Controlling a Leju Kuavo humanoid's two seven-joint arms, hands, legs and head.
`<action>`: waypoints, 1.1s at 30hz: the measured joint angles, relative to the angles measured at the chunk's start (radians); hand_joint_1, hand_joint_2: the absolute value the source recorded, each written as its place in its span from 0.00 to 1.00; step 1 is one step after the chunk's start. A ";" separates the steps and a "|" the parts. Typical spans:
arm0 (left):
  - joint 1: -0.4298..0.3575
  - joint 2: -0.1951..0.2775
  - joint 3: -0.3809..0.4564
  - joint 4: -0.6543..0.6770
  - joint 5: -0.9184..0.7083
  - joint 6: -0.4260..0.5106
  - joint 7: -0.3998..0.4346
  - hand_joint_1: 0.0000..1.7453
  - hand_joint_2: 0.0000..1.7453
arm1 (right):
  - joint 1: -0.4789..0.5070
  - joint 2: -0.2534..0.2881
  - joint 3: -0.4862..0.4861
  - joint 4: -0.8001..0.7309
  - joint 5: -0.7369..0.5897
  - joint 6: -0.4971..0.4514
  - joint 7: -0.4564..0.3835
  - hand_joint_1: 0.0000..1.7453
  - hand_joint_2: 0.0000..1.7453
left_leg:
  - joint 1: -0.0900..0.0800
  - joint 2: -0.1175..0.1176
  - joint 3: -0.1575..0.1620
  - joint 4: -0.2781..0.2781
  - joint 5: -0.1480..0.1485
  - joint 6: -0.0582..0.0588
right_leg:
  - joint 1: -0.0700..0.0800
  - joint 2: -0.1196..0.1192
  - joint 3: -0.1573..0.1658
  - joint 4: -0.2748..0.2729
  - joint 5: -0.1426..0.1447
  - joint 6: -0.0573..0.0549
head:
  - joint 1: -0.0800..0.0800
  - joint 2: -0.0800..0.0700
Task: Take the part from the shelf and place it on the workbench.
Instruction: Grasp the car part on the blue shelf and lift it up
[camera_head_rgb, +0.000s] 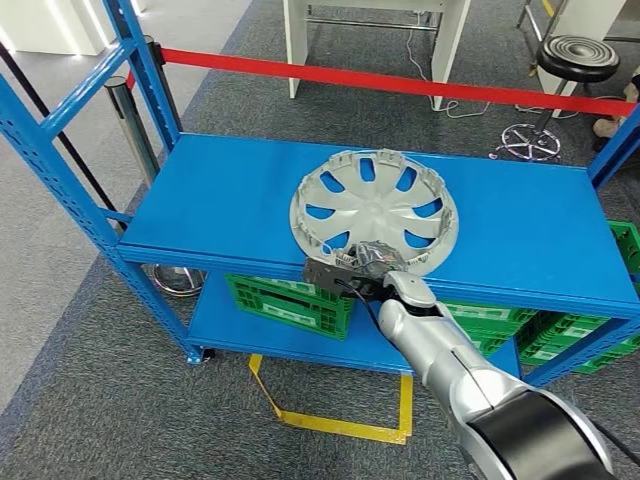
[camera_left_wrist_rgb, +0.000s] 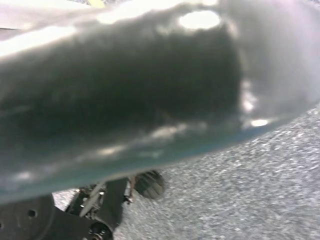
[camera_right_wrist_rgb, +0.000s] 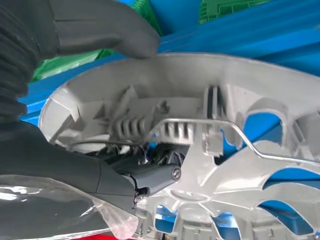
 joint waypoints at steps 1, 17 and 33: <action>0.000 0.001 0.005 0.000 0.010 -0.006 -0.009 0.00 0.00 | -0.003 0.000 0.002 0.000 0.002 0.006 -0.002 1.00 1.00 | 0.000 0.000 0.000 0.000 0.000 0.000 | 0.000 0.000 0.000 0.000 0.000 0.000 | 0.000 0.000; -0.003 0.020 0.063 0.000 0.091 -0.074 -0.074 0.00 0.00 | -0.019 0.000 0.015 0.004 0.015 0.028 -0.043 1.00 1.00 | 0.000 0.000 0.000 0.000 0.000 0.000 | 0.000 0.000 0.000 0.000 0.000 0.000 | 0.000 0.000; -0.004 0.020 0.065 0.000 0.121 -0.061 -0.074 0.00 0.00 | 0.009 -0.002 0.017 0.004 0.063 -0.127 -0.084 1.00 1.00 | 0.000 0.000 -0.001 0.000 0.000 0.000 | 0.000 0.000 -0.002 0.000 0.000 0.000 | 0.000 0.000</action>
